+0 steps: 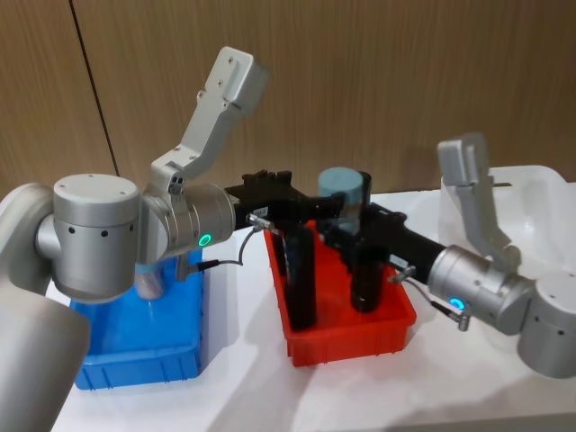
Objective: Pick the cotton swabs from the blue box and place them into the white box.
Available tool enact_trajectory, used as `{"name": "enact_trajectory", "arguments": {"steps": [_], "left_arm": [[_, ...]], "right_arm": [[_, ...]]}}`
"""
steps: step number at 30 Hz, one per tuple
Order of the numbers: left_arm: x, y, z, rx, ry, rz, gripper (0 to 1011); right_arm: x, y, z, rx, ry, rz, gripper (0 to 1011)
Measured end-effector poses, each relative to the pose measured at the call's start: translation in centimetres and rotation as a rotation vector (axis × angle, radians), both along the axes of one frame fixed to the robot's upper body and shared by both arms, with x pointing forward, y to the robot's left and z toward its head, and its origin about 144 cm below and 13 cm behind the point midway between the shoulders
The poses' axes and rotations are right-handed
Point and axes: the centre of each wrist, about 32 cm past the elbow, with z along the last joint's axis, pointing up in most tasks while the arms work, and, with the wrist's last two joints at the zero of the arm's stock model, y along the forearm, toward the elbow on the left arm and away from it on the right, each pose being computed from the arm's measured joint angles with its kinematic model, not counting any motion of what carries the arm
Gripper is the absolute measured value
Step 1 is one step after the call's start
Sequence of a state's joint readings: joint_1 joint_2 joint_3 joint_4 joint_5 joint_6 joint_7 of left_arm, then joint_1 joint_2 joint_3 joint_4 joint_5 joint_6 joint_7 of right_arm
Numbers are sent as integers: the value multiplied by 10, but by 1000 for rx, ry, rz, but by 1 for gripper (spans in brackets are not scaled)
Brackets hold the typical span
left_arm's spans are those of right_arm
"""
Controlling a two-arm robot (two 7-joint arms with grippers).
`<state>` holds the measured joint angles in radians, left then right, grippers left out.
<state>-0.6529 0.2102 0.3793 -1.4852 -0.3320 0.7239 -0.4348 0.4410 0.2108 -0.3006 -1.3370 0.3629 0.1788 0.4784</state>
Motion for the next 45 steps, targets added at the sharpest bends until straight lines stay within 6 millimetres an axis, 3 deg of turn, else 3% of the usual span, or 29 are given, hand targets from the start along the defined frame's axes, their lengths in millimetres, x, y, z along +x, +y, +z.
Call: {"name": "enact_trajectory", "arguments": {"steps": [30, 45], "left_arm": [[0, 0, 0, 0, 0, 0, 1004], [0, 0, 0, 0, 0, 0, 1004]], "right_arm": [[-10, -80, -2, -37, -24, -362, 641], [-5, -118, -8, -109, 50, -530, 641]]}}
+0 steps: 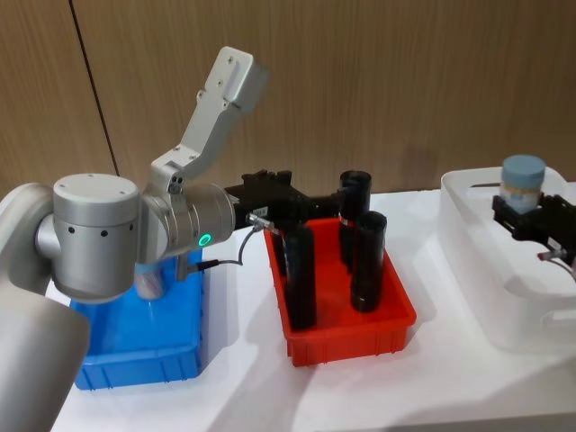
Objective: Pick the cotton swabs from the blue box and place them into the white box.
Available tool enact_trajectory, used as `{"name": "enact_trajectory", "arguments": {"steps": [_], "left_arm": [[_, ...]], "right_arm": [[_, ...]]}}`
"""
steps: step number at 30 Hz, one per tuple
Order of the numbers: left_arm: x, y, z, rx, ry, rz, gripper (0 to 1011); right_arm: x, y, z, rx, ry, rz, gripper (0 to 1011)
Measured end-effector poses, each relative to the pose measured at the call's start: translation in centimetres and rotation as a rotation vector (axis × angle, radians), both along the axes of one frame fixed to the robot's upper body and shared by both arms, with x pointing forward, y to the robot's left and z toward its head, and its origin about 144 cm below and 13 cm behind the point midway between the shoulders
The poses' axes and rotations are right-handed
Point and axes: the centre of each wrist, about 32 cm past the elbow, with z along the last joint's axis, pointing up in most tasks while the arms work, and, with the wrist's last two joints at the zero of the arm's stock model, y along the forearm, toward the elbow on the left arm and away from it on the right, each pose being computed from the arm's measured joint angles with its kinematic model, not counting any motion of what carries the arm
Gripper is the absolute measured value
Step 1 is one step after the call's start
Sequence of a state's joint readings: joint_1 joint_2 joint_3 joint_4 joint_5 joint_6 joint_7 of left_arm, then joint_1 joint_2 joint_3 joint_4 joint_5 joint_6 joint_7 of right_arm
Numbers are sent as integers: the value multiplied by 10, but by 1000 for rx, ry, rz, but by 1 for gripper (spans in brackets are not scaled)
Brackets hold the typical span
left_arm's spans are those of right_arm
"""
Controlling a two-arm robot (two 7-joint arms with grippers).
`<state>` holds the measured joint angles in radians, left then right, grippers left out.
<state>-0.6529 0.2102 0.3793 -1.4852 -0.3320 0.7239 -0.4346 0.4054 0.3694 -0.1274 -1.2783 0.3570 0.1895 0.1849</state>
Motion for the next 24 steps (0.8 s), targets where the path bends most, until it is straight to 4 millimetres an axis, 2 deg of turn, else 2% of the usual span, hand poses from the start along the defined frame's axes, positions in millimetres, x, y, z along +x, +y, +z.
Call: {"name": "enact_trajectory", "arguments": {"steps": [9, 21, 24], "left_arm": [[0, 0, 0, 0, 0, 0, 1004], [0, 0, 0, 0, 0, 0, 1004], [0, 0, 0, 0, 0, 0, 1004]], "right_arm": [[12, -19, -10, -12, 88, -58, 641], [28, -35, -23, -3, 167, -83, 641], [29, -36, -25, 0, 175, -84, 695]]}}
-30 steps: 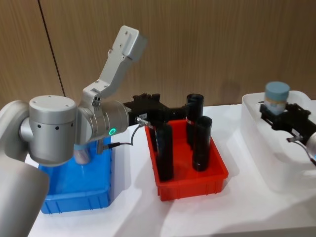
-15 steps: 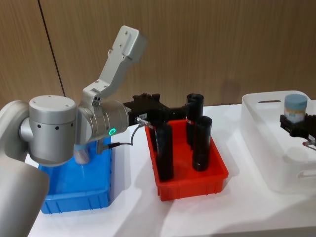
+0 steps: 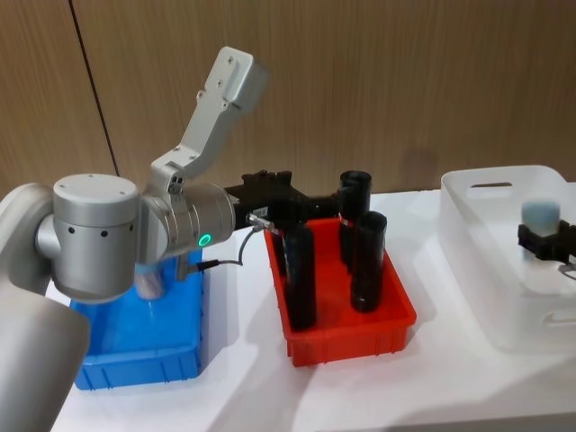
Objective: Pick the cotton swabs from the blue box and place them into the white box.
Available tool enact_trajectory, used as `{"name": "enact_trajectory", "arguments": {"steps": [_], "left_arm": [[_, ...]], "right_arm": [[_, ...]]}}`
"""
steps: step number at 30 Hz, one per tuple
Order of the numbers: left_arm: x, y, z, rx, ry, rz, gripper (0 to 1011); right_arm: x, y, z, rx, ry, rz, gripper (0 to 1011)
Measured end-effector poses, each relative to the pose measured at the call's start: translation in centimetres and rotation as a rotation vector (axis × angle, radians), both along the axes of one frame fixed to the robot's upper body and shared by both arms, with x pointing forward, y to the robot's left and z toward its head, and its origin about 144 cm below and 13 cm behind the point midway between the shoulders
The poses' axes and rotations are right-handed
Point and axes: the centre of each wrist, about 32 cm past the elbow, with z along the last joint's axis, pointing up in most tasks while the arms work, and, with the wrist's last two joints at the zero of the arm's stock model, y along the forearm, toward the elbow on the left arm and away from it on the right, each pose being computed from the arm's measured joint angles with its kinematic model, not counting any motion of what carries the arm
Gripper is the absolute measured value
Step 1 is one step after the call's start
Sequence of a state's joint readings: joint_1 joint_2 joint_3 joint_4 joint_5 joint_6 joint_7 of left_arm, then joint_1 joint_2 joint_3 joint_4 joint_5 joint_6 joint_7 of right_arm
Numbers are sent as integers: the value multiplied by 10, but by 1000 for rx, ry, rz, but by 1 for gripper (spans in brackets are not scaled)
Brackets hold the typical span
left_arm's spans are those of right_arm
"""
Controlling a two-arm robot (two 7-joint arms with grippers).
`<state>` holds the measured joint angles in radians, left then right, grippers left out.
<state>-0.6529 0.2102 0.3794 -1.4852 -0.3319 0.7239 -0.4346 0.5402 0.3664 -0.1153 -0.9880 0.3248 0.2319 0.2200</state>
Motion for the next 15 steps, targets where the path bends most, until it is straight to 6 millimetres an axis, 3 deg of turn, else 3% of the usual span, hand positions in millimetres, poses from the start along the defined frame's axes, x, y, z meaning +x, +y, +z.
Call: {"name": "enact_trajectory", "arguments": {"steps": [11, 15], "left_arm": [[0, 0, 0, 0, 0, 0, 1004], [0, 0, 0, 0, 0, 0, 1004]], "right_arm": [[4, -4, -5, 20, 7, -6, 1001], [4, -5, -5, 25, -2, -7, 1002]]}}
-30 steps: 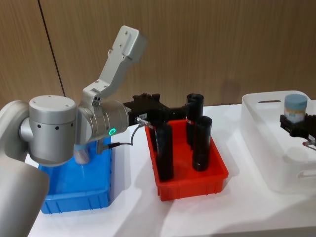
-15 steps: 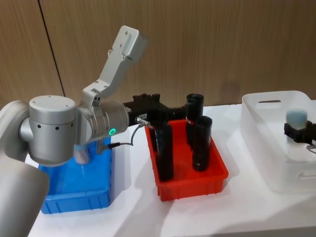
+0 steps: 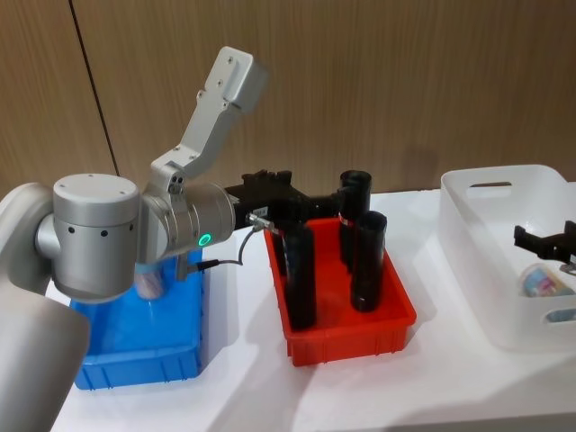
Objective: Pick the cotton swabs from the blue box and place them into the white box.
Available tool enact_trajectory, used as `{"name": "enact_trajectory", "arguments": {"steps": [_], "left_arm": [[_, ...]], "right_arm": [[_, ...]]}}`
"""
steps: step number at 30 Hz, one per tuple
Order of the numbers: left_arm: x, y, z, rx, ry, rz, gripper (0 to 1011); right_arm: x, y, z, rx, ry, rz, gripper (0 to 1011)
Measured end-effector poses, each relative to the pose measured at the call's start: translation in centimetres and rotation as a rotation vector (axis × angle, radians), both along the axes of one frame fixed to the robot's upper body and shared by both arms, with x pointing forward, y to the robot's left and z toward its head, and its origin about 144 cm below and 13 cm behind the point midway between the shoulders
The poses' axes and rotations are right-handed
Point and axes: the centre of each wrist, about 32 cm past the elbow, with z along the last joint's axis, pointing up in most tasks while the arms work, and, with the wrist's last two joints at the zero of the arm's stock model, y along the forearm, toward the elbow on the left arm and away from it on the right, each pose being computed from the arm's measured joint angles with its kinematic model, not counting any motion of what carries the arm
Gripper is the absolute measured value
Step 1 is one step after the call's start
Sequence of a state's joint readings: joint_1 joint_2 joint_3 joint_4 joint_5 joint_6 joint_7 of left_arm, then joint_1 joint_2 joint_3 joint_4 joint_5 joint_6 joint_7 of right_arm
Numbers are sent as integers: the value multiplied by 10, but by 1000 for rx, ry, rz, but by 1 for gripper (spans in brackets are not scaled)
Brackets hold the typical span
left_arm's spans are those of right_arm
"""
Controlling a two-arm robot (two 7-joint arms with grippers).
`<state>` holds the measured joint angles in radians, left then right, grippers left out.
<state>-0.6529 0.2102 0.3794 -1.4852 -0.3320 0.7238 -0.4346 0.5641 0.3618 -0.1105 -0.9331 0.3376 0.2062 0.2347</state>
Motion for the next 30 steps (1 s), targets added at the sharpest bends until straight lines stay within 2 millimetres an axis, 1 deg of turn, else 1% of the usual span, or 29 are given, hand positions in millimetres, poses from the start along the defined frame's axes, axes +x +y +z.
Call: {"name": "enact_trajectory", "arguments": {"steps": [8, 12, 17, 22, 30], "left_arm": [[0, 0, 0, 0, 0, 0, 1004], [0, 0, 0, 0, 0, 0, 1004], [0, 0, 0, 0, 0, 0, 1004], [0, 0, 0, 0, 0, 0, 1004], [0, 0, 0, 0, 0, 0, 1004]], "right_arm": [[-3, 0, 2, 5, -32, 3, 1001], [-8, 0, 5, 6, -68, 4, 1001], [-16, 1, 9, 10, -117, 3, 1001], [-30, 3, 16, 12, -188, 2, 1002], [-45, 7, 24, 11, -251, 1, 1002]]}}
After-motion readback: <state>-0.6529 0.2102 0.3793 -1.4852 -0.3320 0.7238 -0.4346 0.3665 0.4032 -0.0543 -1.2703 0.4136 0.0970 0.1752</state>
